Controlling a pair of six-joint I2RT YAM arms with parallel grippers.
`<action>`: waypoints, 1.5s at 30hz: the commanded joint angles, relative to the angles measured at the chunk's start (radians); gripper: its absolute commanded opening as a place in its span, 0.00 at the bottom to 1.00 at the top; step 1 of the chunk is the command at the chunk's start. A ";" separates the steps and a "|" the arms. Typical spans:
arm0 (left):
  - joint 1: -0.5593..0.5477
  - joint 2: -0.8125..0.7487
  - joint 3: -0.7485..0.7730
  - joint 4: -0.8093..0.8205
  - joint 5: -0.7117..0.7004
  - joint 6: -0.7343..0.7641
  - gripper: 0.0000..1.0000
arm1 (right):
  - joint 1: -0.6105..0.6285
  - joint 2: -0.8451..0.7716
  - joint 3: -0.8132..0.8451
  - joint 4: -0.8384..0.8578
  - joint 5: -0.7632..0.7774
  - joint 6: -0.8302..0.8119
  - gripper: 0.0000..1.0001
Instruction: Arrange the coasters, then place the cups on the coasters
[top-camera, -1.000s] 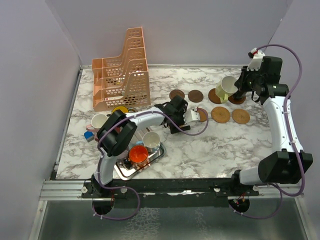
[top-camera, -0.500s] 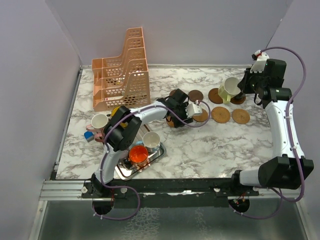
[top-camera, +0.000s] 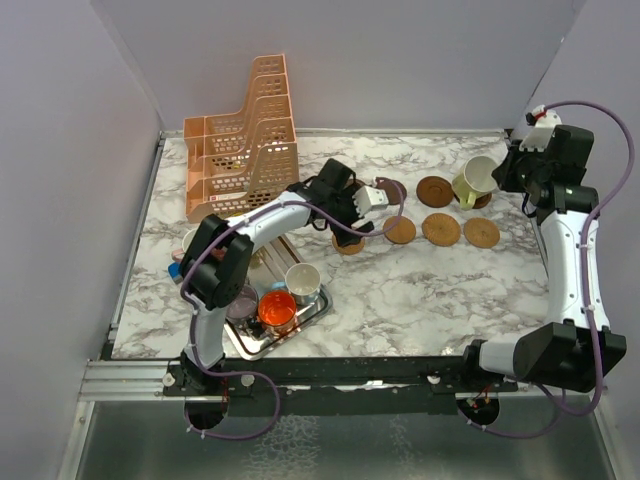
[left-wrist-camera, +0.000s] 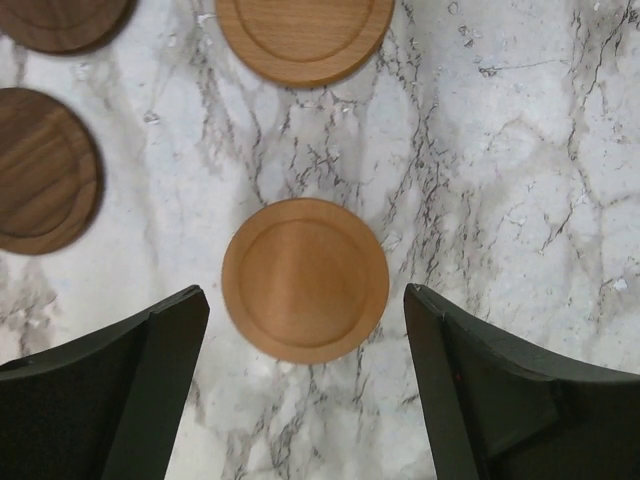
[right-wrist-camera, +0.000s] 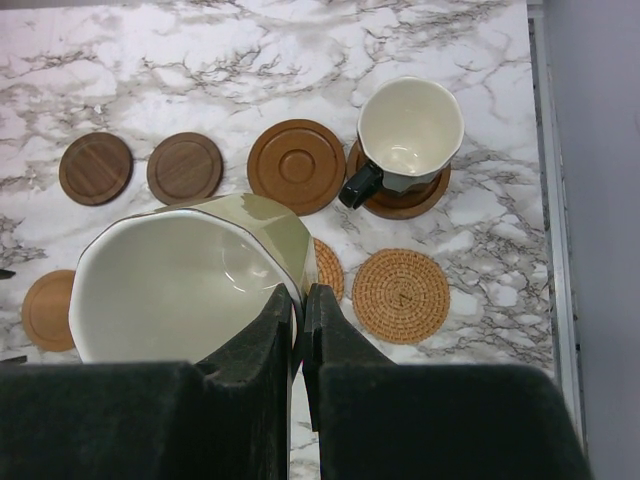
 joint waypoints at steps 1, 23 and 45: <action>0.039 -0.066 -0.039 -0.050 0.044 0.022 0.83 | -0.007 -0.046 -0.002 0.104 -0.062 0.014 0.01; 0.055 0.116 0.013 0.027 -0.087 -0.104 0.59 | -0.014 -0.051 -0.024 0.116 -0.104 0.016 0.01; 0.032 0.212 0.107 0.134 -0.216 -0.193 0.56 | -0.021 -0.081 -0.045 0.119 -0.098 0.007 0.01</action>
